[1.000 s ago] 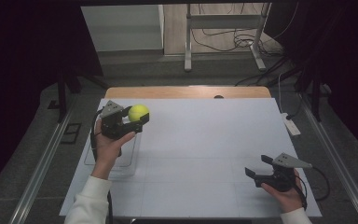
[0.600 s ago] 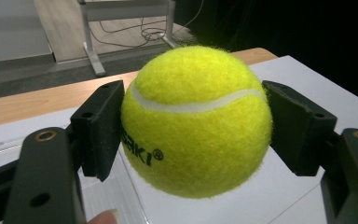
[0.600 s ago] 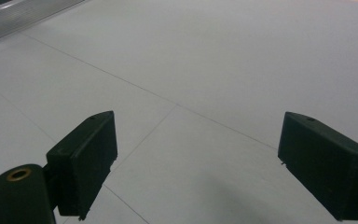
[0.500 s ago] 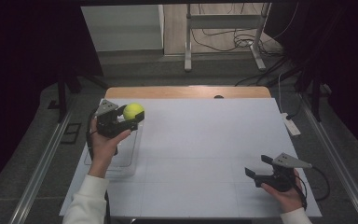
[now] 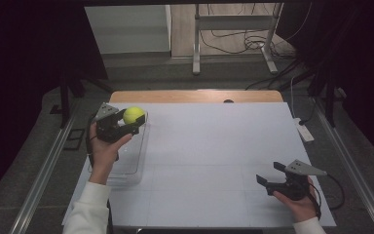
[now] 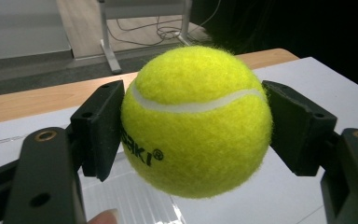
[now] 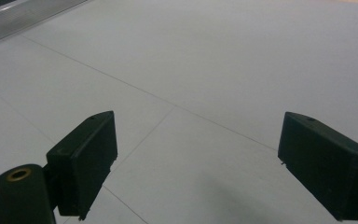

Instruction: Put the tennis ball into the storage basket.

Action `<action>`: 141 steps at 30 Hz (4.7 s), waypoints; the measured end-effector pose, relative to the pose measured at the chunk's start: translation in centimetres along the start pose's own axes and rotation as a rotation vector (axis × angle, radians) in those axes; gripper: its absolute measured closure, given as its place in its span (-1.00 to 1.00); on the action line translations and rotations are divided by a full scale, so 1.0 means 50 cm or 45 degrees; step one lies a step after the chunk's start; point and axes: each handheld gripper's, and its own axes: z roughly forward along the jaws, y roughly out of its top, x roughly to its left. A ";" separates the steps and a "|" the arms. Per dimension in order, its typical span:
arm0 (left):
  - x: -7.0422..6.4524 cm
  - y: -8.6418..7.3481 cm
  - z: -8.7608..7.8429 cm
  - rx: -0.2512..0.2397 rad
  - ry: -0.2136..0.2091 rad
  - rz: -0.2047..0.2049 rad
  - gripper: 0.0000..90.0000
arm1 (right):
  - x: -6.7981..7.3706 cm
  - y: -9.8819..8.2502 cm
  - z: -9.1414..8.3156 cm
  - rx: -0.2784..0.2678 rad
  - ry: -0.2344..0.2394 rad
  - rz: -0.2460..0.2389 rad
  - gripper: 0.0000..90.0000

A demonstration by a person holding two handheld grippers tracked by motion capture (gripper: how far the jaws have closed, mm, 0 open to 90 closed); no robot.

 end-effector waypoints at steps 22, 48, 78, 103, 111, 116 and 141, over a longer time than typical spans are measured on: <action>0.048 0.023 0.032 0.089 0.132 -0.019 -0.41 | 0.001 0.001 -0.001 -0.005 0.003 -0.001 -0.74; 0.113 0.022 0.073 0.178 0.255 -0.053 -0.41 | 0.000 -0.001 0.001 -0.002 0.003 0.005 -0.74; 0.157 0.031 0.106 0.234 0.330 -0.087 -0.41 | 0.000 -0.001 0.002 0.000 0.000 0.008 -0.73; 0.185 0.005 0.129 0.320 0.359 -0.120 -0.41 | -0.001 -0.002 0.002 0.003 -0.001 0.008 -0.73; 0.188 -0.005 0.138 0.357 0.364 -0.114 -0.41 | -0.001 -0.002 0.002 0.003 -0.001 0.007 -0.73; 0.190 -0.011 0.143 0.379 0.359 -0.116 -0.41 | -0.001 -0.002 0.002 0.004 -0.001 0.007 -0.73; 0.191 -0.030 0.165 0.474 0.369 -0.092 -0.41 | -0.002 -0.003 0.003 0.006 -0.003 0.010 -0.73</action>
